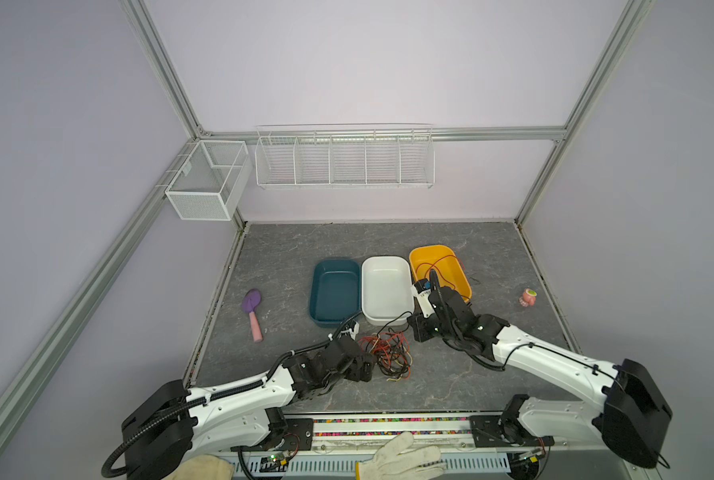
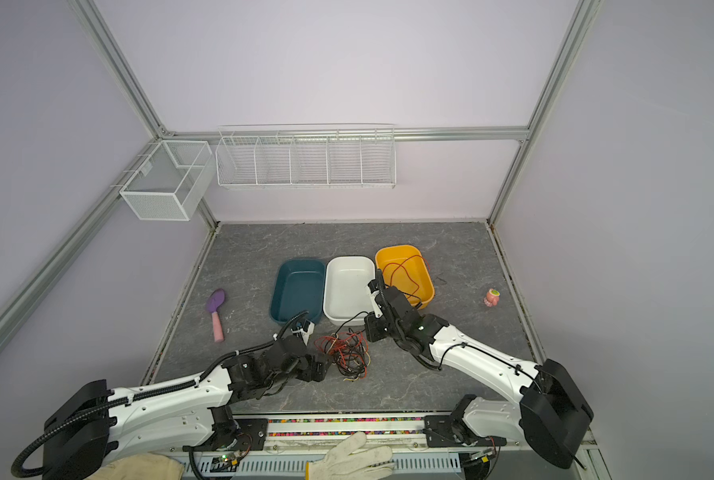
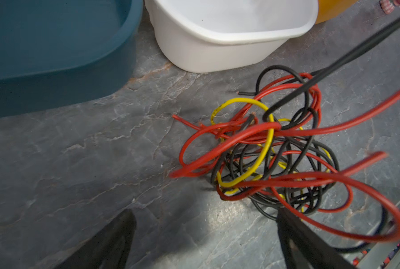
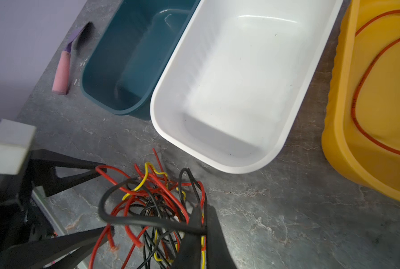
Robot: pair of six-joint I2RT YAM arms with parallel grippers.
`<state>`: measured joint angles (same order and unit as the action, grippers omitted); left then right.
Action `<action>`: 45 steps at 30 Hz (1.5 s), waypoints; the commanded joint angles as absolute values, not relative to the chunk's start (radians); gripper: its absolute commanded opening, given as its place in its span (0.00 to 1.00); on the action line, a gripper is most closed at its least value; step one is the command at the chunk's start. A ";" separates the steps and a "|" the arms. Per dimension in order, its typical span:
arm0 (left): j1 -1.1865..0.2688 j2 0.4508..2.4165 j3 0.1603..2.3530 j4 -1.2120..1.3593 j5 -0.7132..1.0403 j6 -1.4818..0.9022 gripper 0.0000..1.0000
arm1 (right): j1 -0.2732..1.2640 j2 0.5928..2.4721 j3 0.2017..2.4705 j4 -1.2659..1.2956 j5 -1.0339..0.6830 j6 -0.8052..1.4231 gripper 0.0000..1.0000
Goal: Untangle the cables
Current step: 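Lift the black wire with the right gripper while the left gripper holds the bundle, then carry the black wire with the right gripper over the white tub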
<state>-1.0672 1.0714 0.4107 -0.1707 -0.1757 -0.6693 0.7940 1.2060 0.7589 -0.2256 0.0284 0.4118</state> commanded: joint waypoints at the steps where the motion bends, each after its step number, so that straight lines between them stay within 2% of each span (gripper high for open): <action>1: -1.072 1.103 0.396 -0.080 -0.156 -0.705 0.95 | 0.812 1.143 0.799 -0.277 0.038 0.400 0.07; 12: -1.073 1.286 0.410 0.056 -0.083 -0.750 0.95 | 0.913 1.011 0.966 -0.388 0.039 0.387 0.07; 29: -1.094 1.457 0.430 0.156 -0.046 -0.786 0.91 | 1.042 0.955 1.168 -0.507 0.081 0.376 0.07; 45: -1.106 1.547 0.418 0.227 -0.034 -0.815 0.90 | 1.054 0.962 1.422 -0.665 0.142 0.358 0.07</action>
